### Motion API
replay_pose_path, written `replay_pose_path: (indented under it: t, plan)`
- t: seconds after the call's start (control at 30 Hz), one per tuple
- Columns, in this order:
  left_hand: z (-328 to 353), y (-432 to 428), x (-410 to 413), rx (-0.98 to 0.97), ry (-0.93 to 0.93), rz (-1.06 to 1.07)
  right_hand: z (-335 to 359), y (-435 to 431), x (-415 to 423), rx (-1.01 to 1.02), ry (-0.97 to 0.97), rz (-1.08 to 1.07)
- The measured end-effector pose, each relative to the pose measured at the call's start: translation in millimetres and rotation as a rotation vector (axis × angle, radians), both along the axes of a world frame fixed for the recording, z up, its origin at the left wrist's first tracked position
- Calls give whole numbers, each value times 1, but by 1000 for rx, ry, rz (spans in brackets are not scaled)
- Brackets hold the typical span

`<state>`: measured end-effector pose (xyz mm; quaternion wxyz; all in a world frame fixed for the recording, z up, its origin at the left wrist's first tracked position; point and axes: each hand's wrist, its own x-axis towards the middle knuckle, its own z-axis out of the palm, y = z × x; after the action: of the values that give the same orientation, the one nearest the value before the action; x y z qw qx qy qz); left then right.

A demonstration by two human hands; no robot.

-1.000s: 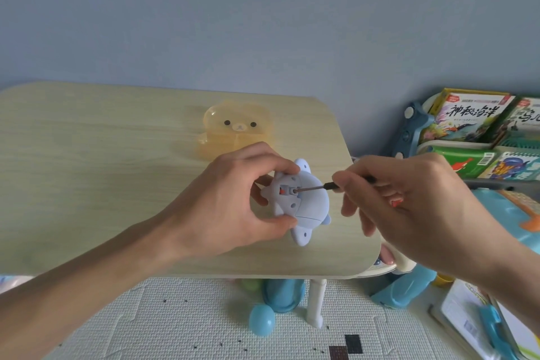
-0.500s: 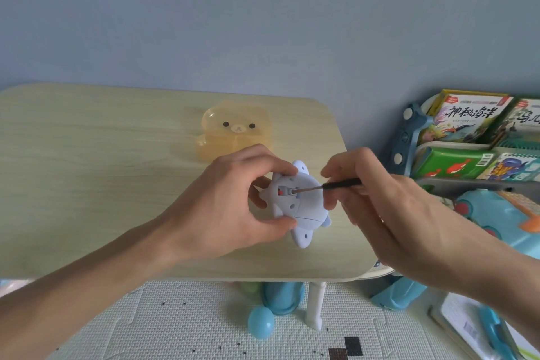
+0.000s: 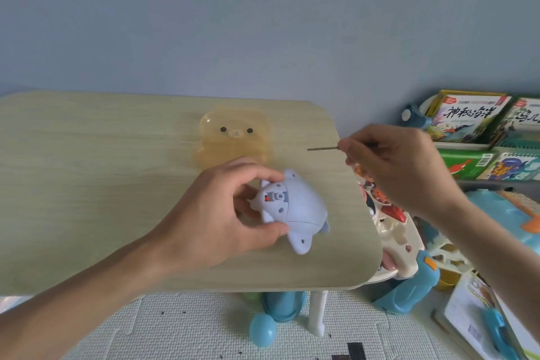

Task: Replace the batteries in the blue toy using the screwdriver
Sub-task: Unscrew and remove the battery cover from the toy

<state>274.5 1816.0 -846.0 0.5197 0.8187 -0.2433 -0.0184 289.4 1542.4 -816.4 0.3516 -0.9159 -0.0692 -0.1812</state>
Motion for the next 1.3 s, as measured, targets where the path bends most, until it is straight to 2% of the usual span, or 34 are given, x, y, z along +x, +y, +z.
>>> replay_pose_path:
  t: [0.07, 0.23, 0.63, 0.73, 0.83, 0.93, 1.07, 1.3]
  plan:
    - [-4, 3, 0, -40, 52, -1, -23, -1, 18, -1, 35, -69]
    - [-8, 10, 1, -73, 119, -17, -53, 14, 37, -22, 128, -70]
    - [-7, 10, 3, -65, 130, -24, -52, 14, 38, -100, 170, -9]
    - [-7, 10, 2, -75, 137, -28, -36, 13, 25, -170, 53, 109]
    - [-5, 11, 3, -50, 134, -40, -4, 18, 0, -268, -71, 392]
    - [-2, 12, 5, -36, 145, -76, 15, 25, -22, -354, 30, 564]
    - [2, 12, 7, -3, 127, -98, 19, 32, -33, -479, 162, 626]
    - [8, 12, 8, 36, 118, -156, 22, 35, -33, -589, 137, 637]
